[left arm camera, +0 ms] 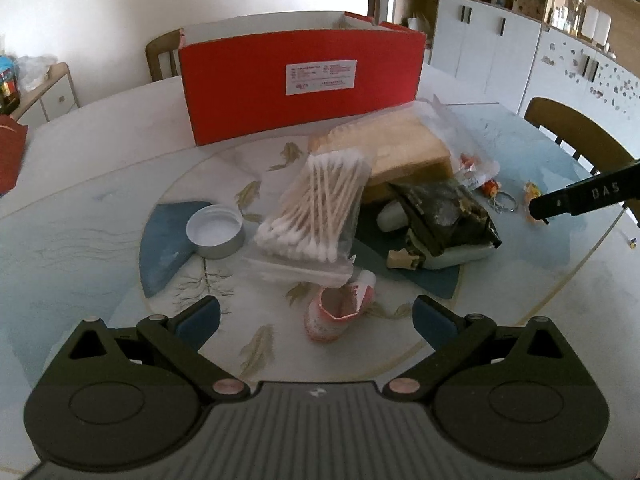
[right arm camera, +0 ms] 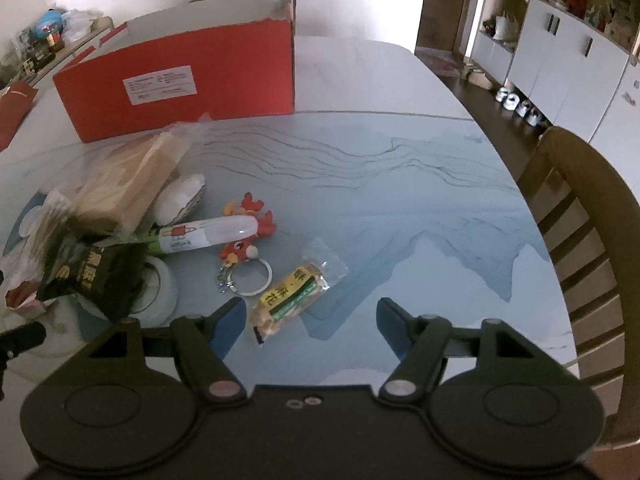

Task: Organize objects
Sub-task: 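Grasp the pink packet with the left gripper while the right gripper grasps the yellow-green keychain packet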

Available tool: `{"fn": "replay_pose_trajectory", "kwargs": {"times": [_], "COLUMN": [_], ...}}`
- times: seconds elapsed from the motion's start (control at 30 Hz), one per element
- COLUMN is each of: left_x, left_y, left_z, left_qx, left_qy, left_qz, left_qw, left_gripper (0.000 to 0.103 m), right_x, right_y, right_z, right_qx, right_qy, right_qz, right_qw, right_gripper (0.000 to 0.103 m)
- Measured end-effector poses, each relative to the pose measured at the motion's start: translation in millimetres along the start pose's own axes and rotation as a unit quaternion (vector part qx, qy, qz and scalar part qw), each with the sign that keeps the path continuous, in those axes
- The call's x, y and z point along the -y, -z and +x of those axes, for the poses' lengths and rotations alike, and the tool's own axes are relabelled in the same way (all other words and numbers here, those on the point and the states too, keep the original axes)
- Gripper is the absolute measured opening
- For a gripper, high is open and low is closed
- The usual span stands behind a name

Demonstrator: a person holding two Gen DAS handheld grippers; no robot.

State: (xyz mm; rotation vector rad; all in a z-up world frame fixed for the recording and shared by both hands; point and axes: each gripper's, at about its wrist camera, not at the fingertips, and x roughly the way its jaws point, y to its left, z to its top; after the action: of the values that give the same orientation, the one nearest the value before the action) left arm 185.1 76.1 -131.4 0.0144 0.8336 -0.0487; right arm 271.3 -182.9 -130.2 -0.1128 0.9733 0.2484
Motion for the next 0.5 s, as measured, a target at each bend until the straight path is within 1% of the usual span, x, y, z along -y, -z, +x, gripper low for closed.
{"fn": "replay_pose_trajectory", "kwargs": {"times": [0.2, 0.3, 0.37, 0.4, 0.47, 0.5], "left_x": [3, 1, 0, 0, 1, 1], "left_y": [-3, -6, -7, -7, -7, -7], "left_z": [5, 6, 7, 7, 6, 6], "left_qx": [-0.002, -0.003, -0.004, -0.004, -0.005, -0.006], "left_qy": [0.009, 0.02, 0.024, 0.025, 0.027, 0.027], "left_qz": [0.0, -0.012, -0.016, -0.015, -0.013, -0.011], "left_qw": [1.0, 0.9997, 0.9996, 0.9996, 0.9995, 0.9995], "left_gripper": [0.101, 0.093, 0.084, 0.081, 0.071, 0.068], "right_x": [-1, -2, -2, -2, -2, -3], "right_y": [-2, -4, -5, -6, -8, -9], "right_z": [7, 10, 12, 12, 13, 14], "right_qx": [-0.01, -0.013, -0.016, -0.014, -0.014, -0.014], "right_qy": [-0.007, -0.013, -0.015, -0.015, -0.018, -0.019], "right_qz": [-0.001, -0.002, -0.002, -0.002, -0.003, -0.003], "right_qw": [1.0, 1.0, 1.0, 1.0, 1.0, 1.0], "right_gripper": [0.069, 0.065, 0.062, 0.06, 0.058, 0.057]}}
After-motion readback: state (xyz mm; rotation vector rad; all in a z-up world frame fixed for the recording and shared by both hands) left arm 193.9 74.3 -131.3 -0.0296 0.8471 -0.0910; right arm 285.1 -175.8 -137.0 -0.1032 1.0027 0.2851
